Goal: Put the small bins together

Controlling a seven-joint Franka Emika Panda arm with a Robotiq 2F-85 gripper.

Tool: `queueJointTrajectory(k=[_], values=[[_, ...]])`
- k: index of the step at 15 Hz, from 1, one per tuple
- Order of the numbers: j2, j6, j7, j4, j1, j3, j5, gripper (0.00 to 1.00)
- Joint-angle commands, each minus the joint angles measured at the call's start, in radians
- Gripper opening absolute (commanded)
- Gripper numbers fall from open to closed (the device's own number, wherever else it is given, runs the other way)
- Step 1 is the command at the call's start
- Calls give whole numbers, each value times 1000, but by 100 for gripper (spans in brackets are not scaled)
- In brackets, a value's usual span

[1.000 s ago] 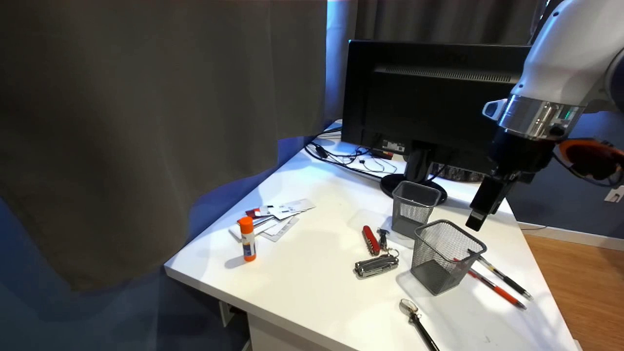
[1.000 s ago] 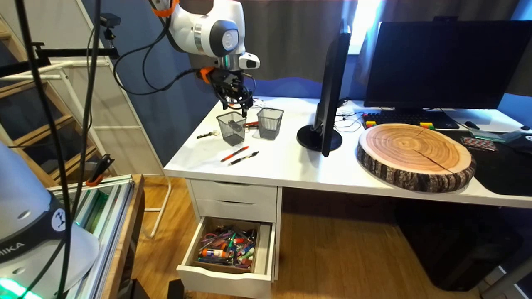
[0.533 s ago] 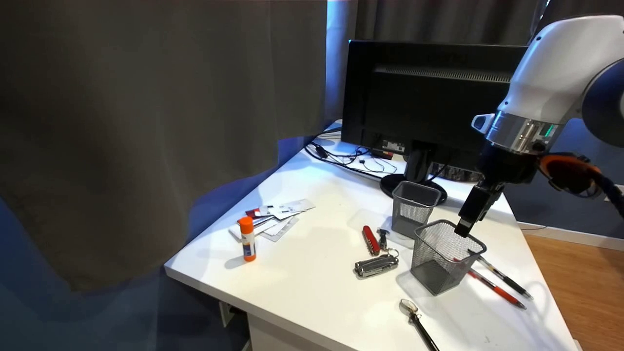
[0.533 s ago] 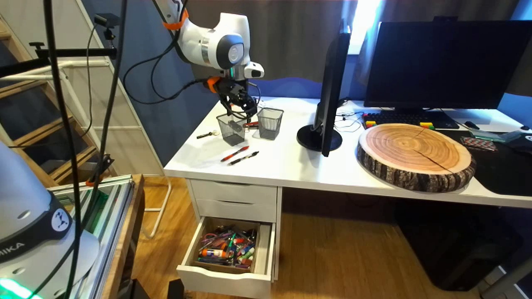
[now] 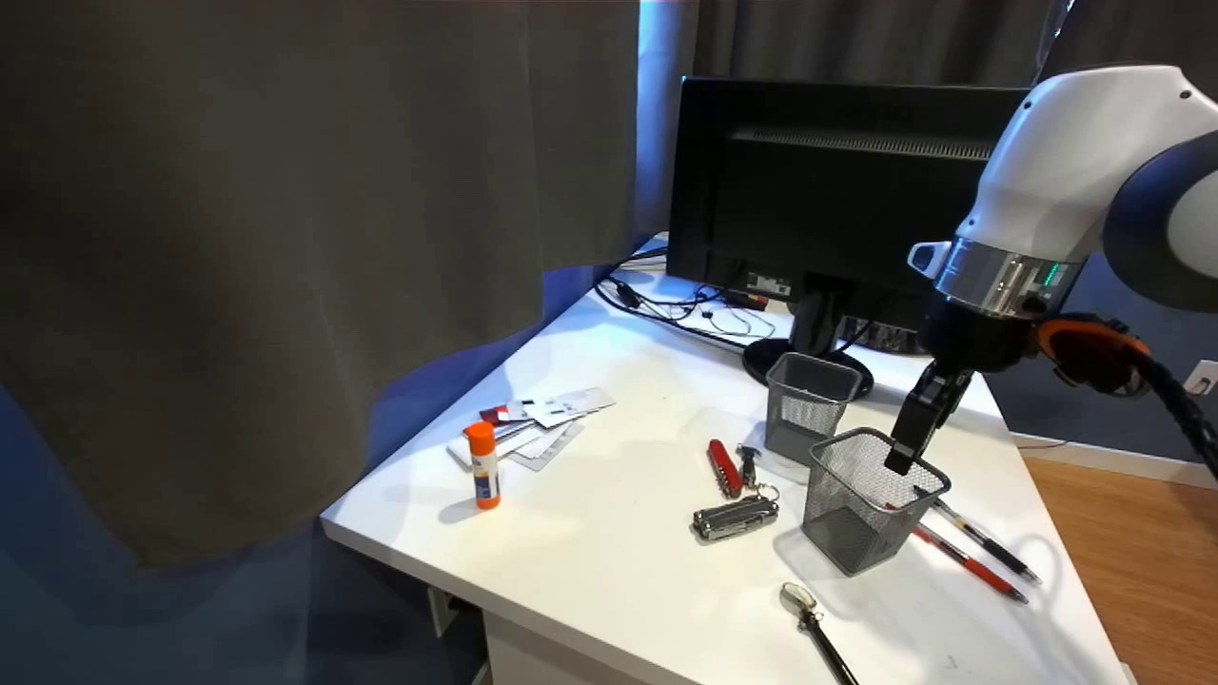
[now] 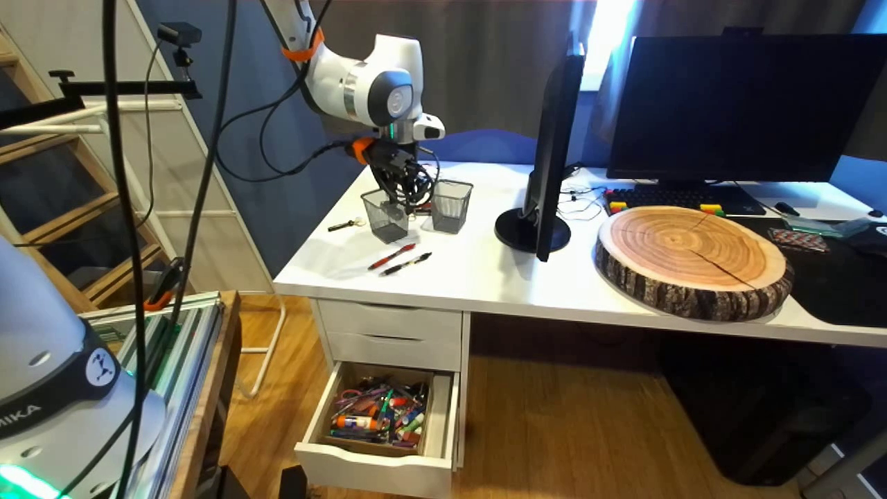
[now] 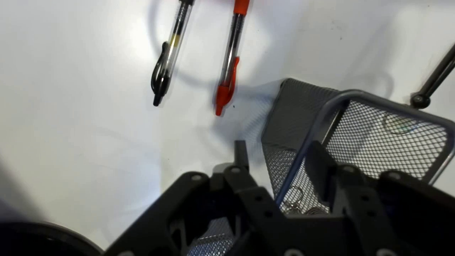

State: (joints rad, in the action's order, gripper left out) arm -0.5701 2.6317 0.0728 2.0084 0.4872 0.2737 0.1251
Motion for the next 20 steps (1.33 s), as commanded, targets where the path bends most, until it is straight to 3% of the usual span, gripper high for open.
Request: queueJointTrajectory(k=[1,3,5,11,15,20], values=[[-16,0,-32,-21,-12,6,0,16],[-7,-6,-41,-17,-18,9,-3,4],[5,-28,-35,-15,-20,3,-3,0],[73,-88,-120,-10,-80,58,-42,3],[166,-266,-198,-42,-103,91,-46,3],[221,-445,-313,-169,-104,89,-20,3]])
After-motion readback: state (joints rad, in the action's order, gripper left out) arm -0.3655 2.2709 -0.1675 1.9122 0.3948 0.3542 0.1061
